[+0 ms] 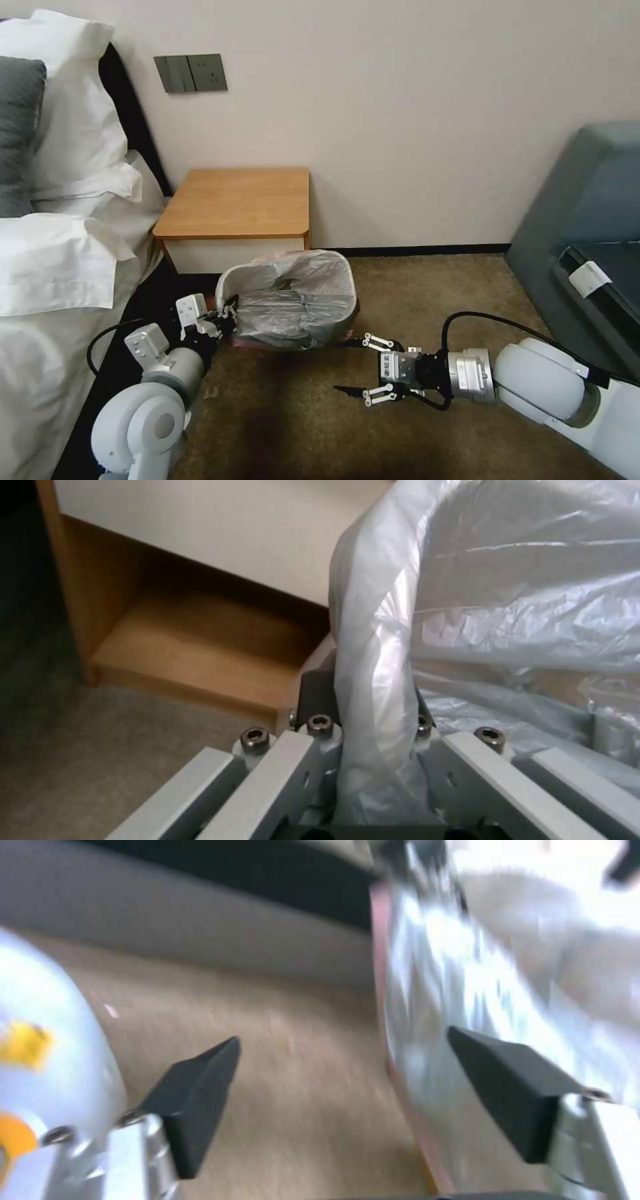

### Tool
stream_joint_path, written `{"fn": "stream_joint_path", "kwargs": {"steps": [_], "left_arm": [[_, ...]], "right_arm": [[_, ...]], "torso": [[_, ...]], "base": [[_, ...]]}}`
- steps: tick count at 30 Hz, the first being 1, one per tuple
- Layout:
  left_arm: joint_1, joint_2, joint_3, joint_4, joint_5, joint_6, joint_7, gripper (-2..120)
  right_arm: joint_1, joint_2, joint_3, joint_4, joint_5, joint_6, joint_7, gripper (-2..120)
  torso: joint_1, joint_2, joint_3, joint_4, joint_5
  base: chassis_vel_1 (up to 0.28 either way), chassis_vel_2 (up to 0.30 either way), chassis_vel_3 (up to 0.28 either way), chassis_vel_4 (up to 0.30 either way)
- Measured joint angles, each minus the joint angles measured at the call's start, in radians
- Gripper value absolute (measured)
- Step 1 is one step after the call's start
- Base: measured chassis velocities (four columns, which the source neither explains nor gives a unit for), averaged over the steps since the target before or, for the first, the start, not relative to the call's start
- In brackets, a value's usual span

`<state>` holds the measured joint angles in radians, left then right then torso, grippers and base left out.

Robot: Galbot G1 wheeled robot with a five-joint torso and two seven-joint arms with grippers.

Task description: Pick up the garbage bag from the table and place it over the trash can.

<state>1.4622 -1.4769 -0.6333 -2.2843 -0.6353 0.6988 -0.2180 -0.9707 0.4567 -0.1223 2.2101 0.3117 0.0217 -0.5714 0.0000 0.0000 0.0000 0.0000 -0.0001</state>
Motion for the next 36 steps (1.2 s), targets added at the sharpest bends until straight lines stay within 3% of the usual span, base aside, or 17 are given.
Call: {"fn": "stream_joint_path", "kwargs": {"steps": [2,4,9,12,18,20,26,29,31,36], "left_arm": [[0.0,0.001,0.006,0.004,0.027,-0.001,0.003,3],[0.005,0.001,0.018,0.014,0.111,-0.016,0.024,3],[0.016,-0.005,0.028,0.01,0.163,-0.023,0.043,3],[0.03,-0.006,0.036,-0.005,0.231,-0.037,0.065,3],[0.045,-0.006,0.044,-0.012,0.347,-0.068,0.089,3],[0.054,-0.009,0.048,-0.012,0.405,-0.08,0.102,3],[0.065,-0.011,0.055,-0.019,0.463,-0.096,0.116,3],[0.071,-0.011,0.059,-0.027,0.475,-0.097,0.119,3],[0.071,-0.014,0.061,-0.029,0.479,-0.097,0.119,3],[0.076,-0.03,0.069,-0.043,0.49,-0.096,0.119,3]], "right_arm": [[0.004,0.006,0.003,0.022,0.042,0.013,-0.007,92],[0.014,0.015,0.008,0.091,0.168,-0.014,0.021,99],[0.044,0.052,0.014,0.141,0.25,-0.052,0.091,100],[0.066,0.097,0.014,0.146,0.256,-0.088,0.214,90],[0.082,0.126,0.002,0.09,0.226,-0.114,0.282,76],[0.092,0.149,-0.016,0.071,0.237,-0.157,0.346,64],[0.142,0.163,-0.063,0.031,0.239,-0.214,0.367,45],[0.233,0.16,-0.158,0.017,0.243,-0.273,0.381,30],[0.267,0.163,-0.192,0.011,0.246,-0.295,0.394,26],[0.431,0.229,-0.396,-0.056,0.251,-0.4,0.447,5]], "torso": [[0.0,0.0,0.0,0.0001,0.0001],[0.0,0.0,0.0,0.0,-0.0002],[0.0,0.0,0.0,0.0,-0.0002],[0.0,0.0,0.0,0.0002,0.0001],[0.0,0.0,0.0,0.0,0.0001],[0.0,0.0,0.0,0.0002,0.0002],[0.0,0.0,0.0,-0.0001,0.0002],[0.0,0.0,0.0,-0.0001,0.0001],[0.0,0.0,0.0,0.0,0.0],[0.0,0.0,0.0,0.0001,0.0001]], "base": [[0.0,0.0,0.0,0.0],[0.0,0.0,0.0,0.0],[0.0,0.0,0.0,0.0],[0.0,0.0,0.0,0.0],[0.0,0.0,0.0,0.0],[0.0,0.0,0.0,0.0],[0.0,0.0,0.0,0.0],[0.0,0.0,0.0,0.0],[0.0,0.0,0.0,0.0],[0.0,0.0,0.0,0.0]]}}
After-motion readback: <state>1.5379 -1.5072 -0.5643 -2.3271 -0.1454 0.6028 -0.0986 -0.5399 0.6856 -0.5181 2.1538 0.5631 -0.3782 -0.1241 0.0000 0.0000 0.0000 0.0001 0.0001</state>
